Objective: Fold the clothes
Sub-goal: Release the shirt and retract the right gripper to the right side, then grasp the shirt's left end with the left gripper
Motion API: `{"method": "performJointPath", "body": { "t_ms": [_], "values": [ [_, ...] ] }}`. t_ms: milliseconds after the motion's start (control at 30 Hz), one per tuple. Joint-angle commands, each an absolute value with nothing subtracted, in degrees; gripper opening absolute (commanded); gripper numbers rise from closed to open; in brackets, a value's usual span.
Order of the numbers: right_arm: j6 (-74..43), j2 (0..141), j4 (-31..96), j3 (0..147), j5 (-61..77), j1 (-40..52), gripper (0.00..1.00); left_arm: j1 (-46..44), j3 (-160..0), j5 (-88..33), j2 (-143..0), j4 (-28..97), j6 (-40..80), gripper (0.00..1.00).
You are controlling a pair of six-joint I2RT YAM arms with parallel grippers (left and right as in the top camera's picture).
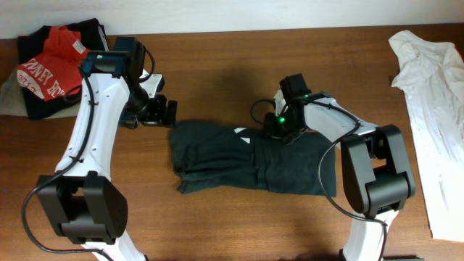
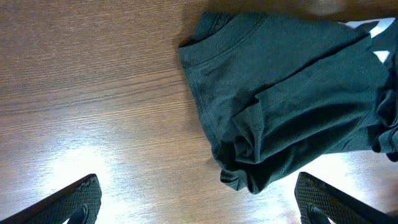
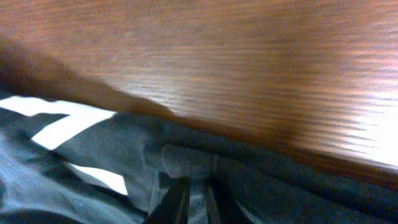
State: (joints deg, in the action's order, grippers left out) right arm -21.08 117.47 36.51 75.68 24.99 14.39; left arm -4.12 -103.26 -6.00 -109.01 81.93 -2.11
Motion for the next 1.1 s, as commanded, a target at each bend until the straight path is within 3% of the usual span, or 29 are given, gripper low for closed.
{"method": "performJointPath", "body": {
  "t_ms": [0,133,200,267,300,667,1067],
  "values": [
    [-22.0,118.6,35.1,75.8,24.9,15.7,0.12,-5.1,-103.0,-6.6,-109.6,81.5,-2.2,0.99],
    [-19.6,111.8,42.1,81.4,24.8,14.0,0.14,-5.1,-103.0,-6.6,-109.6,81.4,-2.2,0.99],
    [-17.0,106.3,51.8,86.3,21.8,12.1,0.25,-5.1,-103.0,-6.6,-109.6,81.4,-2.2,0.99],
    [-16.8,101.8,61.0,89.0,14.1,9.8,0.66,-5.1,-103.0,-6.6,-109.6,81.4,-2.2,0.99],
    [-16.8,100.2,63.2,89.1,11.5,8.4,0.99,-5.2,-103.0,-6.6,-109.6,81.4,-2.2,0.99],
    [-16.8,97.8,66.7,89.1,2.7,-21.4,0.99,-5.2,-93.4,-12.1,-109.6,77.8,-2.2,0.99],
    [-16.8,97.8,66.7,89.1,2.7,-24.1,0.99,-2.9,-91.2,-12.5,-109.6,74.5,2.2,0.99]
  ]
}}
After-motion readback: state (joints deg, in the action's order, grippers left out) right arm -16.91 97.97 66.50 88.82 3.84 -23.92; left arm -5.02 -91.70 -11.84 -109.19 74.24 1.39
